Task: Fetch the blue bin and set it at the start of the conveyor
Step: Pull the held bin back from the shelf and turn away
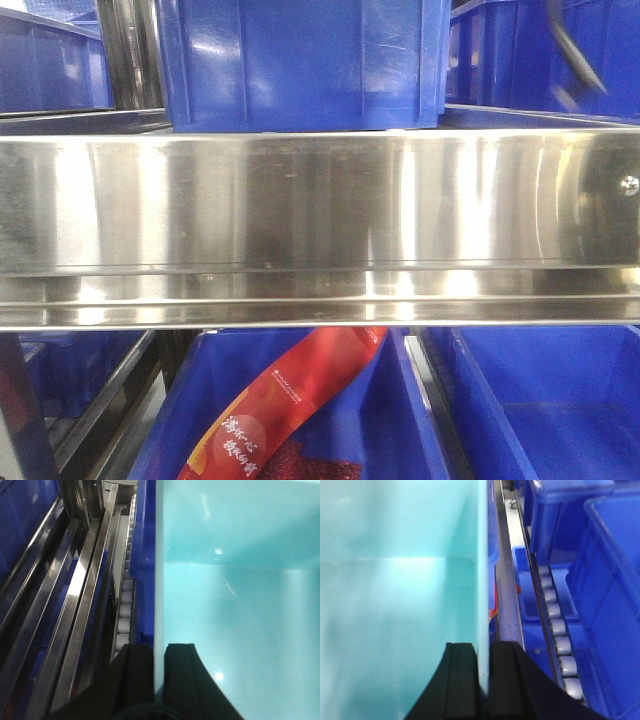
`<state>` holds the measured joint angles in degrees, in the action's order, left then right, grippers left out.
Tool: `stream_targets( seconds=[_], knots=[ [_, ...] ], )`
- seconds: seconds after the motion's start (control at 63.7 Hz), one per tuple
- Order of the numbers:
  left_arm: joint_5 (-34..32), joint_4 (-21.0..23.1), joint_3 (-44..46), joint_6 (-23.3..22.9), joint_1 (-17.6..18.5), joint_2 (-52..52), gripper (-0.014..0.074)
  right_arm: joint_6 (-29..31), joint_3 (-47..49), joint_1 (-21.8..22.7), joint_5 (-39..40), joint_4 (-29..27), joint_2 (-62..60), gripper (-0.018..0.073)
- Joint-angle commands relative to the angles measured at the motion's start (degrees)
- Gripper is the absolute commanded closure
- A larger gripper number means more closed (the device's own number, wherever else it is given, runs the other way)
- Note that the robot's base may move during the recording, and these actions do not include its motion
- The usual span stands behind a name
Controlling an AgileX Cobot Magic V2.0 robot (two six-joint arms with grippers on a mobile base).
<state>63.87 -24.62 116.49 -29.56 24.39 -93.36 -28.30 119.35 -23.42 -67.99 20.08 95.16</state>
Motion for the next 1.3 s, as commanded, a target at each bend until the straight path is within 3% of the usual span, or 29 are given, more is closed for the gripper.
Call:
stream_targets(
  seconds=[0.0, 1.286],
  knots=[
    [-0.7, 0.5, 0.8, -0.3, 0.4, 0.9, 0.0708, 0.5, 2.0, -0.1, 1.0, 2.2, -0.8, 0.0711],
    [-1.9, -0.2, 0.8, -0.3, 0.4, 0.9, 0.0708, 1.4, 2.4, -0.1, 0.8, 3.1, -0.8, 0.0711]
  ],
)
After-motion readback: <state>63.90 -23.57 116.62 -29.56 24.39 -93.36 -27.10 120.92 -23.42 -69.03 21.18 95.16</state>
